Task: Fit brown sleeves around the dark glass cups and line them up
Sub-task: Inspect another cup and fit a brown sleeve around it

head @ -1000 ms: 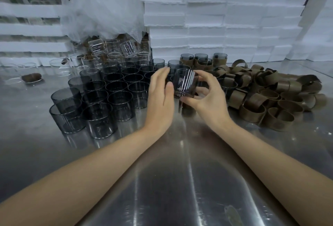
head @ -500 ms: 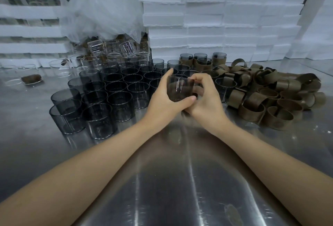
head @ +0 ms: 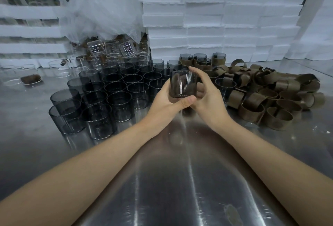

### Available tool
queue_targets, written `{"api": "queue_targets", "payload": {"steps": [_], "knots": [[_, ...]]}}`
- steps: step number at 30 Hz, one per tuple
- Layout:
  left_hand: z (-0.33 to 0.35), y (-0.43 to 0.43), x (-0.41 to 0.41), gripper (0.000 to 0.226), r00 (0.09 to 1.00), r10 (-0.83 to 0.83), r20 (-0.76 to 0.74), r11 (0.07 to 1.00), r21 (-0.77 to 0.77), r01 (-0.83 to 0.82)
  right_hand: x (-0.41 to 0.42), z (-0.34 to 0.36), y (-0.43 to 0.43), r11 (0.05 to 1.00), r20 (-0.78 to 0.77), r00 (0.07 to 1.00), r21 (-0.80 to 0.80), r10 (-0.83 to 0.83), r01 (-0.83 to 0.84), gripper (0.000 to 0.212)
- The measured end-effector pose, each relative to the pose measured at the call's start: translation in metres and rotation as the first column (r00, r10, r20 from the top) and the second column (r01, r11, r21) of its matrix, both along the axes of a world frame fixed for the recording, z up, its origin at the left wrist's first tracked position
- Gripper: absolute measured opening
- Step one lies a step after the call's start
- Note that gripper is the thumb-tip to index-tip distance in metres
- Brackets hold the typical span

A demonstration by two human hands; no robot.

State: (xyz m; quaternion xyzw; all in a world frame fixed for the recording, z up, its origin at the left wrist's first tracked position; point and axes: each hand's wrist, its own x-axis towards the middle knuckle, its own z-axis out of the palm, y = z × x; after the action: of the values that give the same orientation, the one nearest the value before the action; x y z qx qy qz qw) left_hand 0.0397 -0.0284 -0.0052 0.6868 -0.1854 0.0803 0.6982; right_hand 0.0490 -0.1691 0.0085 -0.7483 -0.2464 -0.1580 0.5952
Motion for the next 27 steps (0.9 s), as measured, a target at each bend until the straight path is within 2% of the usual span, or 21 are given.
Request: {"api": "queue_targets", "payload": {"steps": [4,7,8,10,13,16,18,22,25,27], "knots": [[0.002,0.001,0.0,0.079,0.997,0.058,0.051,0.998,0.004,-0.058,0.004,-0.001,-0.005,0.984,0.102,0.99,-0.141,-0.096,0.11,0.078],[0.006,0.001,-0.001,0.1,0.987,0.153,0.054,0.988,-0.046,-0.15,0.009,0.0,-0.011,0.921,0.233,0.949,-0.277,-0.211,0.273,0.058],[0.007,0.001,-0.001,0.106,0.985,0.168,0.048,0.985,-0.051,-0.166,0.011,0.0,-0.013,0.898,0.234,0.945,-0.325,-0.229,0.298,0.048],[0.009,0.002,-0.003,0.12,0.982,0.187,0.035,0.982,-0.033,-0.186,0.014,-0.002,-0.015,0.855,0.154,0.957,-0.429,-0.247,0.29,0.032],[0.009,0.0,-0.004,0.136,0.979,0.2,0.036,0.98,0.01,-0.2,0.017,-0.009,-0.015,0.771,0.009,0.966,-0.6,-0.258,0.212,0.031],[0.009,-0.001,-0.004,0.141,0.983,0.183,0.033,0.983,0.029,-0.184,0.018,-0.01,-0.015,0.733,0.001,0.967,-0.653,-0.254,0.193,0.021],[0.008,-0.001,-0.003,0.142,0.986,0.163,0.03,0.986,0.032,-0.164,0.018,-0.007,-0.016,0.795,-0.01,0.952,-0.553,-0.307,0.251,0.01],[0.006,-0.001,-0.001,0.139,0.993,0.122,-0.005,0.992,-0.025,-0.122,0.017,0.001,-0.016,0.936,-0.109,0.935,-0.146,-0.338,0.321,0.012],[0.004,-0.001,0.001,0.115,0.99,0.14,0.025,0.99,0.021,-0.141,0.011,0.006,-0.011,0.958,-0.156,0.958,0.121,-0.242,0.261,0.014],[0.002,-0.001,0.002,0.094,0.985,0.162,0.06,0.983,0.077,-0.166,0.008,0.007,-0.009,0.958,-0.121,0.97,0.171,-0.212,0.231,0.014]]}}
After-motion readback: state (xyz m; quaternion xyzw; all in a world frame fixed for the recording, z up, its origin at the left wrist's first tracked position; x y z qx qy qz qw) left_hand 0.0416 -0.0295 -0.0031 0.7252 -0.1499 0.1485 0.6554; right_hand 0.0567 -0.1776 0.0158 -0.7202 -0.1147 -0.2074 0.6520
